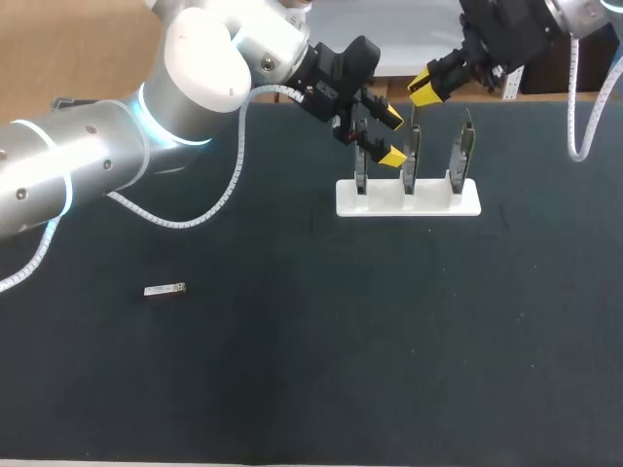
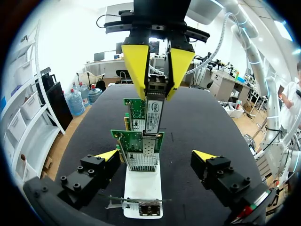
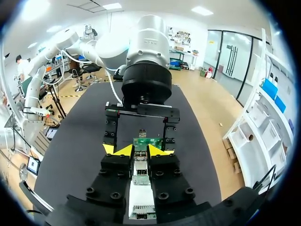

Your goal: Pick up the optical module with the left hand, and insert it into the network port with the right hand.

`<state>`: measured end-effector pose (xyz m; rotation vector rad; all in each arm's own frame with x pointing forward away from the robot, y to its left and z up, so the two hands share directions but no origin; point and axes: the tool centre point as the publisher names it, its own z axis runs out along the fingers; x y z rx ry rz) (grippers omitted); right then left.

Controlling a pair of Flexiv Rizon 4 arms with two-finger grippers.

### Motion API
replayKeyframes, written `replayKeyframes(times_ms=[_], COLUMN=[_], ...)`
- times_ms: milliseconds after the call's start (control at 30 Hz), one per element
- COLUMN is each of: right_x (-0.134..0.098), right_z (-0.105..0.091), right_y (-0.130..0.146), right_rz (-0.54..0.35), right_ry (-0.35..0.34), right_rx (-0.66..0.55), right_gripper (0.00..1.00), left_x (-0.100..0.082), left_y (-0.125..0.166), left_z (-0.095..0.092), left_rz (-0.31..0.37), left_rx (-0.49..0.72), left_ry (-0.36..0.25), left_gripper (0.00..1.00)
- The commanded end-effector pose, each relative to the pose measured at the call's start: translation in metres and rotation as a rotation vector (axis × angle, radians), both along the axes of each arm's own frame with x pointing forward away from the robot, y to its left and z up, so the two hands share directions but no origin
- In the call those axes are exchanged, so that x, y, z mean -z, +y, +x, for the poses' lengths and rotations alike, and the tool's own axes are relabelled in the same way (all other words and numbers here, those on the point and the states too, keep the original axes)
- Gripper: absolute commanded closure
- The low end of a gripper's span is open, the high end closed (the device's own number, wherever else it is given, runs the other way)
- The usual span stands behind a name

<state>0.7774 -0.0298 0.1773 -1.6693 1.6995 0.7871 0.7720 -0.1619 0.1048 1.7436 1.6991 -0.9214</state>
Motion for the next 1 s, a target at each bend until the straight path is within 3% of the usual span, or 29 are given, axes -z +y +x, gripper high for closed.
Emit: replayKeyframes(times_ms=[33,1000], right_x=[0.0008,0.0029], right_z=[-0.0021,0.0011], right_y=[-0.0023,-0.0039], right_rz=[0.006,-0.008], right_ry=[-0.003,-0.010], right_rx=[0.001,0.002], right_gripper=[1.00,1.00], left_x=[-0.0004,-0.0004], left_y=[-0.0008,-0.0008], left_z=[0.0025,0.0025], left_rz=[0.005,0.005], left_rx=[0.004,0.004], left_ry=[0.004,0.004], left_gripper=[0.00,0.00])
